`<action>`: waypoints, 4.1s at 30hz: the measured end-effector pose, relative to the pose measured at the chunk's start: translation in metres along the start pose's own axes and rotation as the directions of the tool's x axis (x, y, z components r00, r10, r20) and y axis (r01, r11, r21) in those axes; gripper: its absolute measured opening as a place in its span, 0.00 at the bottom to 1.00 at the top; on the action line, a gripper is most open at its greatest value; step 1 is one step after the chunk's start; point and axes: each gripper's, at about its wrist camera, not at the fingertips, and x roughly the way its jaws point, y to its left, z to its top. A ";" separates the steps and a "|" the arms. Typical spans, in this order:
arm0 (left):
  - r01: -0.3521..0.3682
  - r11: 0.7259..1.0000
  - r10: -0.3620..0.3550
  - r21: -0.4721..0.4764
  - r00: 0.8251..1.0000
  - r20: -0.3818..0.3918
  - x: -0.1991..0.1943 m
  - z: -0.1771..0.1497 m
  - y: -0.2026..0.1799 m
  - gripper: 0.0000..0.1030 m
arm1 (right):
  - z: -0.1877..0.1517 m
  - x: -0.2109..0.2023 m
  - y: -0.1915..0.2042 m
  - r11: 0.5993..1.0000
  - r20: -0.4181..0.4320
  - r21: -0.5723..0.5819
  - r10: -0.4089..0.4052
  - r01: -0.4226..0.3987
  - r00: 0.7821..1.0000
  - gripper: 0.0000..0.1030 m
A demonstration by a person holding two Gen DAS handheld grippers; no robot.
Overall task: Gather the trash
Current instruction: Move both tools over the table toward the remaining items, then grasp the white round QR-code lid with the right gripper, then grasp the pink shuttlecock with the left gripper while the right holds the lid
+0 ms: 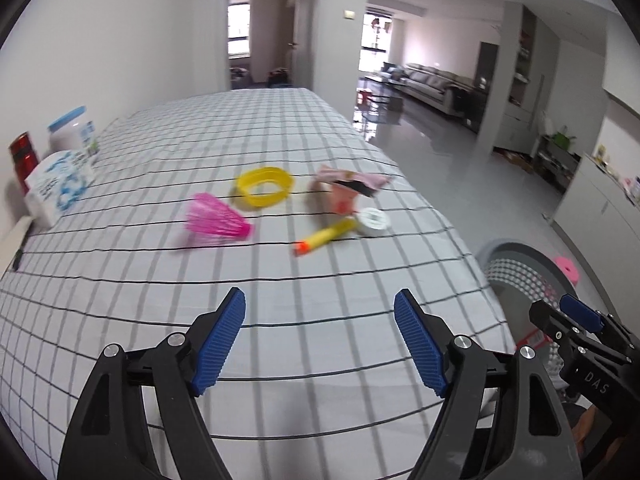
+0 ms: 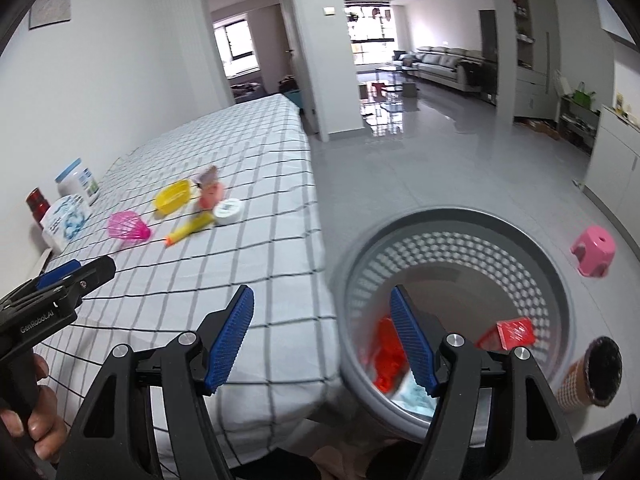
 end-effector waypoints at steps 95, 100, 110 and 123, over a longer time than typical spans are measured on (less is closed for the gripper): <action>-0.125 0.972 0.111 -0.201 0.991 -0.077 0.076 0.027 0.099 0.74 | 0.048 0.114 0.079 0.982 -0.099 -0.180 0.043 -0.060 0.994 0.38; -0.134 0.969 0.120 -0.206 0.990 -0.076 0.076 0.040 0.094 0.74 | 0.042 0.103 0.071 0.986 -0.077 -0.157 0.046 -0.058 0.996 0.38; -0.168 0.948 0.133 -0.270 0.981 -0.142 0.109 0.056 0.093 0.74 | 0.034 0.090 0.058 0.988 -0.053 -0.125 0.079 -0.085 0.995 0.38; -0.235 0.923 0.178 -0.306 0.963 -0.204 0.153 0.064 0.102 0.63 | 0.028 0.096 0.051 0.987 -0.052 -0.106 0.113 -0.118 0.992 0.38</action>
